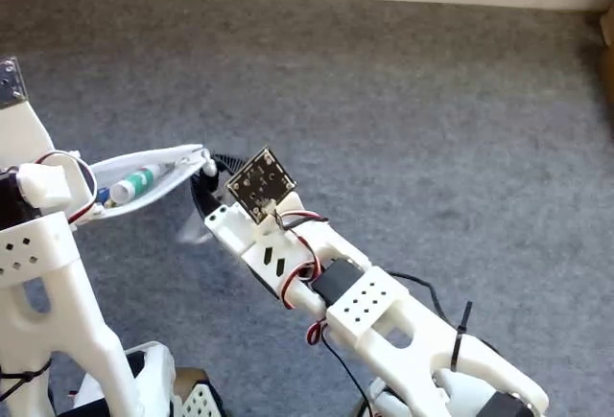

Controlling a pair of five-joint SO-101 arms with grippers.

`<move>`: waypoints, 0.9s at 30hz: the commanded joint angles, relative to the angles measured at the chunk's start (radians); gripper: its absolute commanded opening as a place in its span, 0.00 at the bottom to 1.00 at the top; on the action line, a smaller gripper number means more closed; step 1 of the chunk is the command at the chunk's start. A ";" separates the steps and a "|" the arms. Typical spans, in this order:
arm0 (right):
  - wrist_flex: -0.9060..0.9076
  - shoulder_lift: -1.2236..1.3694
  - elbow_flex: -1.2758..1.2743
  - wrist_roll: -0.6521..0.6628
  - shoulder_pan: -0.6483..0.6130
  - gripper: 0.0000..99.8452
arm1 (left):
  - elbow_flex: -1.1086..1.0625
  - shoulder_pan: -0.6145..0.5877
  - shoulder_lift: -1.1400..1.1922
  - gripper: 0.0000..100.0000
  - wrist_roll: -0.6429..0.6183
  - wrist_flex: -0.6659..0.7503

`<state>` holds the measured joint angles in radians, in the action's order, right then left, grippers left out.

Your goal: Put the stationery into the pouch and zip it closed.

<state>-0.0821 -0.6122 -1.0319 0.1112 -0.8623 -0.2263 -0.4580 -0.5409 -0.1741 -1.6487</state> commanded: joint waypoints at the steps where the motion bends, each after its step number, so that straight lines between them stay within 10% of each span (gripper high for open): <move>1: -0.025 -0.030 0.068 0.002 0.012 0.05 | -0.010 0.013 -0.001 0.01 0.009 0.015; 17: 0.355 -0.266 0.074 0.005 0.070 0.01 | -0.002 0.016 -0.001 0.01 0.009 0.015; 27: 0.739 -0.329 0.076 0.221 -0.042 0.01 | 0.054 0.116 -0.001 0.01 0.043 0.017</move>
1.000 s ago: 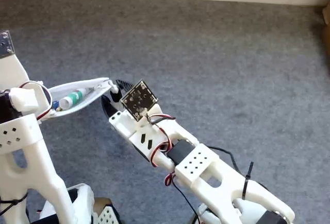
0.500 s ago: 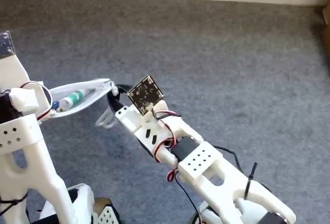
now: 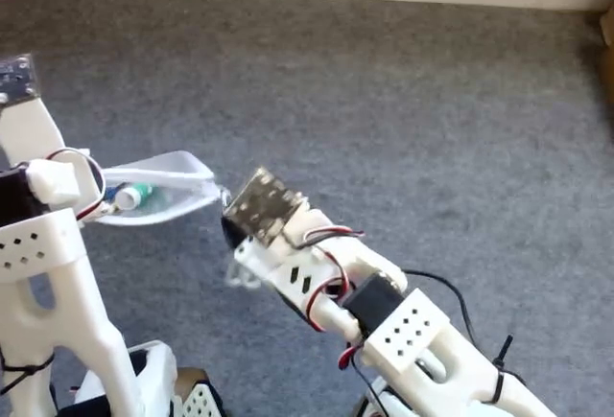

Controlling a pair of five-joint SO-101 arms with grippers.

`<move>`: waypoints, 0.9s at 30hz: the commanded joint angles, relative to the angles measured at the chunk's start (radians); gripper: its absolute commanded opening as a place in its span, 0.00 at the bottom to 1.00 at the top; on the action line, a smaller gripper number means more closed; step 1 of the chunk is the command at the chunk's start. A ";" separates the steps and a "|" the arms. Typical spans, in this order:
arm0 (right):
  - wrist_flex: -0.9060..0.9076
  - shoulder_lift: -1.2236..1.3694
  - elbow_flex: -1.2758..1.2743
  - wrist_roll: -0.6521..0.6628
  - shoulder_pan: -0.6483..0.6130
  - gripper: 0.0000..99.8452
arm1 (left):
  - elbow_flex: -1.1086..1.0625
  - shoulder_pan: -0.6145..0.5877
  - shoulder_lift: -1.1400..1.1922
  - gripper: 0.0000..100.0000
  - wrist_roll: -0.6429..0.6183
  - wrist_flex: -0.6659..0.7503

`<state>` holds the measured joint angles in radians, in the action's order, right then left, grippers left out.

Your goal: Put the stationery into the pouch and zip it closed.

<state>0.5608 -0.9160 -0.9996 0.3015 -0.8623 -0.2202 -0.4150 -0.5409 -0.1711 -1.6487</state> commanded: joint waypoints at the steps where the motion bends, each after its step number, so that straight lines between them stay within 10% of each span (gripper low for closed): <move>1: 0.125 -0.025 0.044 0.031 -0.045 0.01 | 0.053 0.091 -0.001 0.01 0.072 0.017; 27: 0.441 -0.638 -0.265 0.035 -0.044 0.01 | 0.053 0.579 0.001 0.12 0.371 0.138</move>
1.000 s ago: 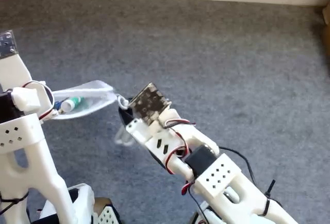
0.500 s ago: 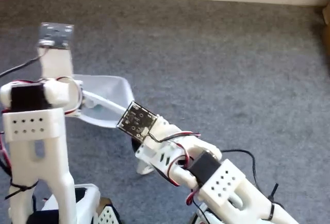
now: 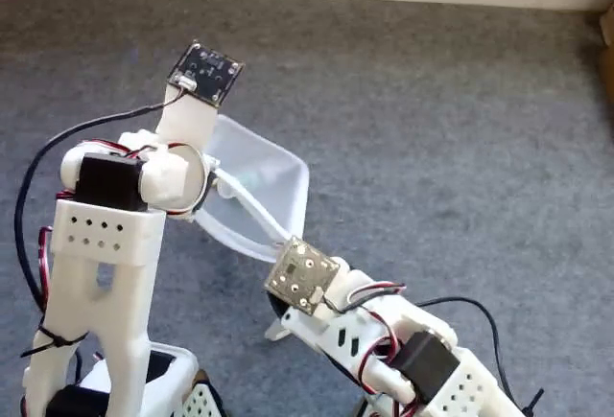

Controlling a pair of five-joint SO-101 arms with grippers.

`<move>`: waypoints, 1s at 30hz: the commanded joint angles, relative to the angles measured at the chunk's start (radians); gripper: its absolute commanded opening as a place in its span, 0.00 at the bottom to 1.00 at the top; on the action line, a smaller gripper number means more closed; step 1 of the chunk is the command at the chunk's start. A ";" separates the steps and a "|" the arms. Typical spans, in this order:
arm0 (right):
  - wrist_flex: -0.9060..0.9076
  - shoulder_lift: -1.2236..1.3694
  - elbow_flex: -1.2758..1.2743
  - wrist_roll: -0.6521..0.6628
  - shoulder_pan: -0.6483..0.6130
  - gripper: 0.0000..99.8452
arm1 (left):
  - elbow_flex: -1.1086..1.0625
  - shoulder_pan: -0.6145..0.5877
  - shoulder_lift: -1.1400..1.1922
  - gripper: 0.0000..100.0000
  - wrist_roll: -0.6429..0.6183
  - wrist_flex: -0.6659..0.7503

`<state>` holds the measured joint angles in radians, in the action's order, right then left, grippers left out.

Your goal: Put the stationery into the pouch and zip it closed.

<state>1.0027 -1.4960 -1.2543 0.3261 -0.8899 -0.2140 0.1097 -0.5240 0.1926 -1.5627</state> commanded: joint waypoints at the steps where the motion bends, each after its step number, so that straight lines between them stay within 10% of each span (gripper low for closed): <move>1: 0.001 -0.071 -0.018 0.011 -0.015 0.01 | 0.047 0.054 -0.016 0.15 0.008 0.064; 30: 0.096 -0.130 -0.035 0.015 -0.018 0.01 | 0.048 0.564 -0.010 0.19 0.083 0.351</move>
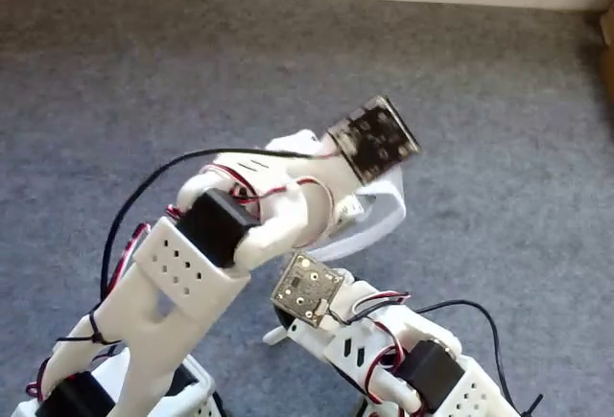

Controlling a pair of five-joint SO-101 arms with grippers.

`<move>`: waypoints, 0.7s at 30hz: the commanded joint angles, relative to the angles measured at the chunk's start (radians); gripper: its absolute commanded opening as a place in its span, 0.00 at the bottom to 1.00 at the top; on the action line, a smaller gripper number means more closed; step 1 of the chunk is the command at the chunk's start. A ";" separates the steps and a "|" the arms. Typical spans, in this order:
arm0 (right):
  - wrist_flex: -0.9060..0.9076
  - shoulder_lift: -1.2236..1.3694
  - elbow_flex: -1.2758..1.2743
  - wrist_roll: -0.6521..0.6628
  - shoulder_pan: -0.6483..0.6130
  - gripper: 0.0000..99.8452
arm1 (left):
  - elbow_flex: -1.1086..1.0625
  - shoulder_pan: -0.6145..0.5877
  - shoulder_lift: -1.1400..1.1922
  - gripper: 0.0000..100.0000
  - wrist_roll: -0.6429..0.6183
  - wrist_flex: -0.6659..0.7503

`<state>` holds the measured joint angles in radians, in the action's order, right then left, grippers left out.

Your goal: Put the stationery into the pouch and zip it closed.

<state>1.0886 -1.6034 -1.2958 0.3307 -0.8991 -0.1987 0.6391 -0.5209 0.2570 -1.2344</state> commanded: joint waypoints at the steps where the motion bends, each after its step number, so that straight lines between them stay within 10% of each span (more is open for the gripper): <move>1: 0.010 -0.022 0.007 0.011 -0.008 0.01 | 0.033 0.035 -0.018 0.19 0.018 0.028; 21: 0.010 -0.024 0.018 0.009 0.079 0.01 | 0.417 -0.025 -0.021 0.19 -0.031 -0.224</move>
<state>1.0948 -1.6203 -1.2958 0.3307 -0.8746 0.0867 0.6406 -0.5209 0.2355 -1.3694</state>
